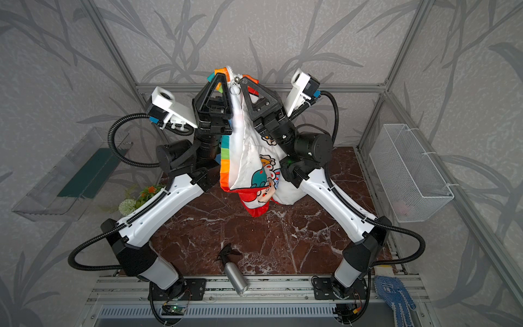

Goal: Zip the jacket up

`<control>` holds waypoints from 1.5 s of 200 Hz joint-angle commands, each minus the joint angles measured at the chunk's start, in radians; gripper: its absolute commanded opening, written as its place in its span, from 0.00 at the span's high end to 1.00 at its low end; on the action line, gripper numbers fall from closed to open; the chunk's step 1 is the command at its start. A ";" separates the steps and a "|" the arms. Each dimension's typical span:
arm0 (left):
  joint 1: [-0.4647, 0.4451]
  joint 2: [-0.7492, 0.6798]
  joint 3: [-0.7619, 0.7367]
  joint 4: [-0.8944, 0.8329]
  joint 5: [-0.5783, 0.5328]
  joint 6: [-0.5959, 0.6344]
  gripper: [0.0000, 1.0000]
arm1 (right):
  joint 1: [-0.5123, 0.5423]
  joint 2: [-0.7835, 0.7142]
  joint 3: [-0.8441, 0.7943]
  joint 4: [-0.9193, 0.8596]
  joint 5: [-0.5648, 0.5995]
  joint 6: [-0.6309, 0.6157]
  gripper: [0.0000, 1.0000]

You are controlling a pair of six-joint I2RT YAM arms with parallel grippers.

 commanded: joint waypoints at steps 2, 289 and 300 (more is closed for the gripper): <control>-0.004 -0.034 -0.006 0.033 0.002 0.000 1.00 | -0.001 0.007 0.044 0.050 -0.005 0.018 1.00; -0.012 0.009 0.038 -0.009 -0.004 0.013 1.00 | 0.002 0.002 0.058 0.029 -0.012 0.000 1.00; -0.012 0.007 0.034 -0.008 -0.002 0.015 1.00 | 0.002 0.002 0.061 0.029 -0.012 0.004 1.00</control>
